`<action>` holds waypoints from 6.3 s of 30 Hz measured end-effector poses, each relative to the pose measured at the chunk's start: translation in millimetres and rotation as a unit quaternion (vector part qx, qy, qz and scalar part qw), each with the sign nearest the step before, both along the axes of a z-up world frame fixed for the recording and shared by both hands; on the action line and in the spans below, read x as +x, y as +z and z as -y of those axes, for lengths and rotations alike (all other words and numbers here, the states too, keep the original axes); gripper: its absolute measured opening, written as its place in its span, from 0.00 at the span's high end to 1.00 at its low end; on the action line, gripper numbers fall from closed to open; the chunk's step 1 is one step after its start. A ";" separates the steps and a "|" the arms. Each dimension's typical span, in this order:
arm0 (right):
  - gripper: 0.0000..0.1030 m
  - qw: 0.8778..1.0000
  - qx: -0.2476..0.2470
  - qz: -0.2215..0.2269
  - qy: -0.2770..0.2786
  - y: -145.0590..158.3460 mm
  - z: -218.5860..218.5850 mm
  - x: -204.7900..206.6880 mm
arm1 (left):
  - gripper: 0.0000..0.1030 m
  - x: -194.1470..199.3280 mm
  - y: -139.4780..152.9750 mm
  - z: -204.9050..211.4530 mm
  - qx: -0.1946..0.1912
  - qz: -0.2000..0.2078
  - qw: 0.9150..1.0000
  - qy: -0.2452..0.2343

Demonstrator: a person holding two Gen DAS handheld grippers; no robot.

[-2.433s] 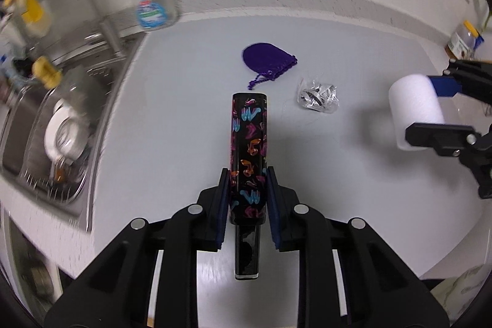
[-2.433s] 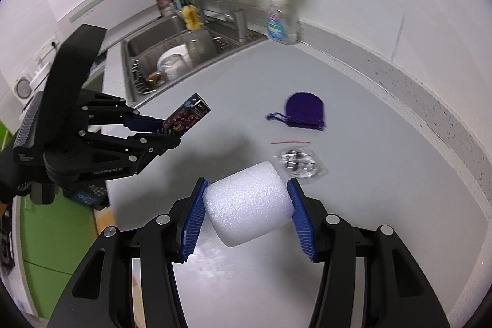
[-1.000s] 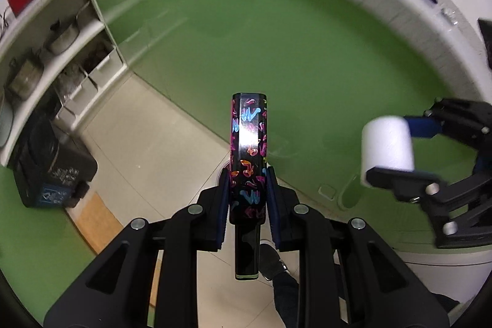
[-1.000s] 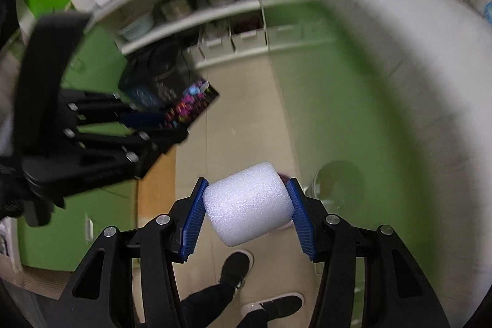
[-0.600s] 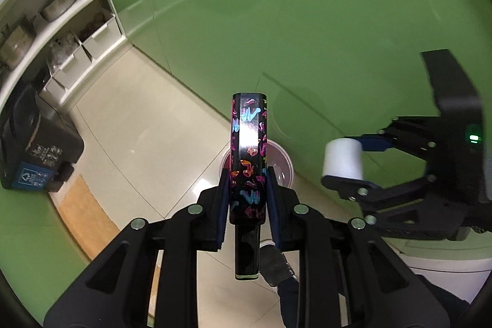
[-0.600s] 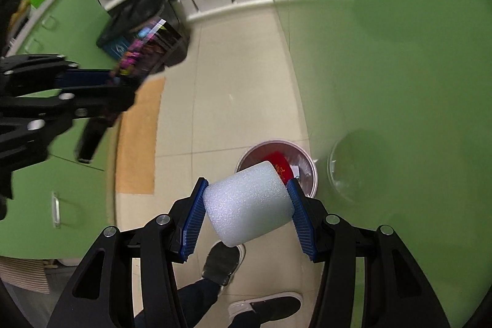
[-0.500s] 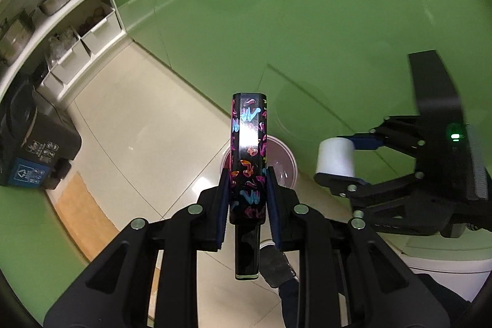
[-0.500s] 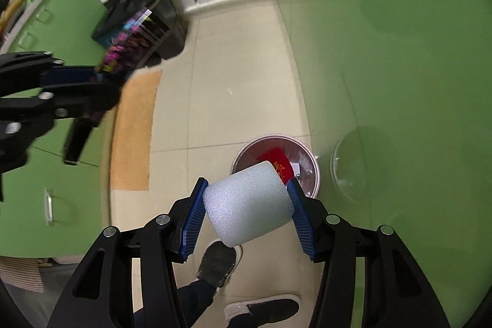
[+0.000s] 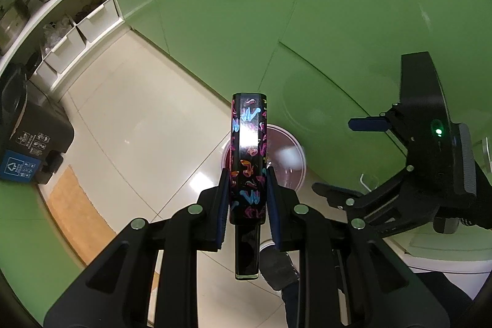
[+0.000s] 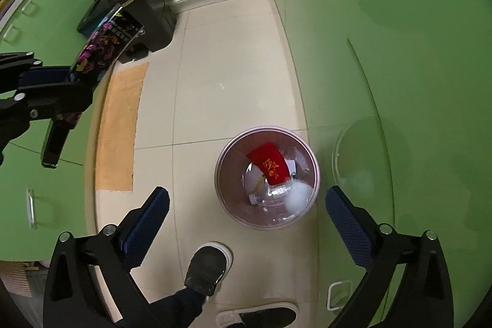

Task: Collect trash
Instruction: 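Open the right tool to drop the foam roll into the bin, then open the left tool to drop the umbrella into the bin, then move both tools back from the bin to the counter, then grasp the clear zip bag with the right tool, then hold the zip bag in the right tool while the left tool grasps the purple pouch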

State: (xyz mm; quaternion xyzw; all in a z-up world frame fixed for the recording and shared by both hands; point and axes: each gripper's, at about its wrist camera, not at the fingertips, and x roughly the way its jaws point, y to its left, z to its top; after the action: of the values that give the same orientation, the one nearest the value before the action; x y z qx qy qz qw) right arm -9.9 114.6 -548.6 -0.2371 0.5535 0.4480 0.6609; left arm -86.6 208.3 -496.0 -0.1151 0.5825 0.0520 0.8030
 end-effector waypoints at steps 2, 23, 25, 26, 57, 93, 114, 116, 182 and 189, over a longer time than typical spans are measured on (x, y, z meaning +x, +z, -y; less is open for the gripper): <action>0.06 1.000 0.002 0.000 -0.001 1.2 -0.2 -0.5 | 0.79 0.7 -1.2 -1.4 -0.002 -0.001 1.000 -0.002; 0.06 0.999 0.017 0.002 -0.042 34.1 65.0 -24.7 | 0.79 46.0 -102.4 28.6 -0.029 -0.056 0.997 -0.054; 0.06 0.999 0.018 0.001 -0.046 33.0 69.3 -24.5 | 0.79 53.6 -112.7 33.0 -0.030 -0.061 0.996 -0.059; 0.06 0.999 0.019 0.001 -0.048 32.6 71.7 -24.6 | 0.79 55.8 -116.0 35.0 -0.029 -0.063 0.996 -0.061; 0.05 0.995 0.087 0.025 -0.051 193.3 96.2 -56.8 | 0.03 31.0 57.8 40.9 0.024 -0.005 1.000 -0.015; 0.05 0.918 0.172 0.209 -0.290 463.0 294.2 55.4 | 0.03 138.6 397.8 177.6 0.030 0.204 0.968 -0.139; 0.05 0.927 0.127 0.172 -0.307 416.4 348.5 169.2 | 0.03 296.0 372.6 269.2 0.011 0.153 0.959 -0.240; 0.05 0.931 0.122 0.165 -0.303 408.7 348.5 177.9 | 0.03 312.6 366.2 277.4 0.008 0.144 0.958 -0.249; 0.88 0.954 0.110 0.122 -0.252 388.2 381.3 203.9 | 0.03 430.7 279.1 385.6 0.056 0.064 0.937 -0.339; 0.88 0.952 0.111 0.124 -0.256 390.4 388.1 204.7 | 0.32 423.9 284.6 378.4 0.069 0.080 0.937 -0.334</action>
State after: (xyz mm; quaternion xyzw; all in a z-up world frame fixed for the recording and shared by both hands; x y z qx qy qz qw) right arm 194.8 -273.5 -158.1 -0.0660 0.4559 0.2897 0.8390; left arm 337.3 -170.1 -211.4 0.1383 0.5166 -0.1884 0.8237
